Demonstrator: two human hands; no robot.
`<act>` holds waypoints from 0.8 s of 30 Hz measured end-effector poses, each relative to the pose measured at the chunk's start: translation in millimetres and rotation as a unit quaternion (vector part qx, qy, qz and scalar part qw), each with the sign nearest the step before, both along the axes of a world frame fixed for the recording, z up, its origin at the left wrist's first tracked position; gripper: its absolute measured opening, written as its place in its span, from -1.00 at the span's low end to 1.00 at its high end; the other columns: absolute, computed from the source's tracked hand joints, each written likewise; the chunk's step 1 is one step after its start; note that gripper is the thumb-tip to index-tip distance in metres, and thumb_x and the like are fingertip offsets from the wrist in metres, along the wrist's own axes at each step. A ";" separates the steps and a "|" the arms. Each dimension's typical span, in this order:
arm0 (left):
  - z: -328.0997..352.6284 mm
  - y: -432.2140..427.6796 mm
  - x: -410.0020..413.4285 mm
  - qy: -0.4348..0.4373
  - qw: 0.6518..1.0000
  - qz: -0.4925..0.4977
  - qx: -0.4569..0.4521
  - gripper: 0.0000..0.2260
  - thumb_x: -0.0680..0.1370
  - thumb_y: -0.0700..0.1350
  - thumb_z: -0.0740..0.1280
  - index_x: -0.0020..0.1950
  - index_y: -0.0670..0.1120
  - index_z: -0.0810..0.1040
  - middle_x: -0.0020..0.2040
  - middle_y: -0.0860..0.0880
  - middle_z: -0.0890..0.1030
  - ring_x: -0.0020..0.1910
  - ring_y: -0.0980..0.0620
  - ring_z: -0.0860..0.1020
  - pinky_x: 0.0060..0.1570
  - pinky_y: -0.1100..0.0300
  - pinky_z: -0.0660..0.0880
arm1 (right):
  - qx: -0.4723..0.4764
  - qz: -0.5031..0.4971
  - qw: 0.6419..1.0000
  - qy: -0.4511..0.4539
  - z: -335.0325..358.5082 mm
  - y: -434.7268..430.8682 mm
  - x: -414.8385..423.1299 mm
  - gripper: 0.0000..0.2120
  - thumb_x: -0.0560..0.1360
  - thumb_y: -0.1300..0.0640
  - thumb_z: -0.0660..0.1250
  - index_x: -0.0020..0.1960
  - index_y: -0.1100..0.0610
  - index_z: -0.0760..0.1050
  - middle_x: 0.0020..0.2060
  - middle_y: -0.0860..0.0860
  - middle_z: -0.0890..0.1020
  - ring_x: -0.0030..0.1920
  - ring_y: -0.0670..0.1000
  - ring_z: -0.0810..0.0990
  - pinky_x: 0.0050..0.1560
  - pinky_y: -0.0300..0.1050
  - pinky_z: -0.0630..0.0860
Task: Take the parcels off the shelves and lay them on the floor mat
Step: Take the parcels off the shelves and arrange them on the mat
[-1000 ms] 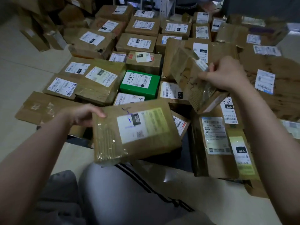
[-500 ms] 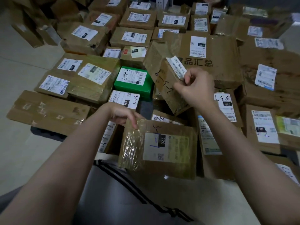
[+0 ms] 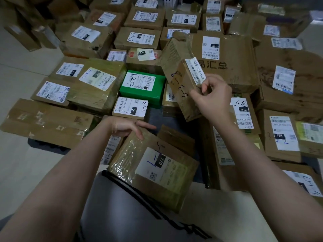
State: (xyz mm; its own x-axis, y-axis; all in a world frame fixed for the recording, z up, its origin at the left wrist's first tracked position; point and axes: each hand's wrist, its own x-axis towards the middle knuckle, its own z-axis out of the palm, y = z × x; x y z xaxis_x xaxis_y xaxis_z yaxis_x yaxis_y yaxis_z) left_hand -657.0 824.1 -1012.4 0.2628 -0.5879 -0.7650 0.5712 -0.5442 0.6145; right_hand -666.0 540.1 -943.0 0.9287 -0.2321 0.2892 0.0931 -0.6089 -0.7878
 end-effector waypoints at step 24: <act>-11.0 -129.0 30.0 -0.267 0.871 -0.161 0.380 -0.58 0.48 0.11 0.45 0.19 -0.12 0.50 -0.03 -0.10 0.51 -0.11 -0.07 0.48 -0.03 0.02 0.45 | 0.053 -0.069 0.995 -0.051 -6.1 -7.5 -1.3 -0.71 0.30 0.20 0.46 -0.40 0.09 0.33 -0.04 0.02 0.66 0.21 -0.10 0.57 -0.03 0.05 0.57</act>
State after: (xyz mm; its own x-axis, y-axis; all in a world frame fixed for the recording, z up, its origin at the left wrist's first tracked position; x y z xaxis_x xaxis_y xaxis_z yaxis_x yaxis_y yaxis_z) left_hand -627.0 695.1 -1023.3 0.6159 -0.0749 -0.7843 0.0563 -0.9887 0.1387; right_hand -667.3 532.6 -949.1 0.8532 -0.3895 0.3469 0.0969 -0.5351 -0.8392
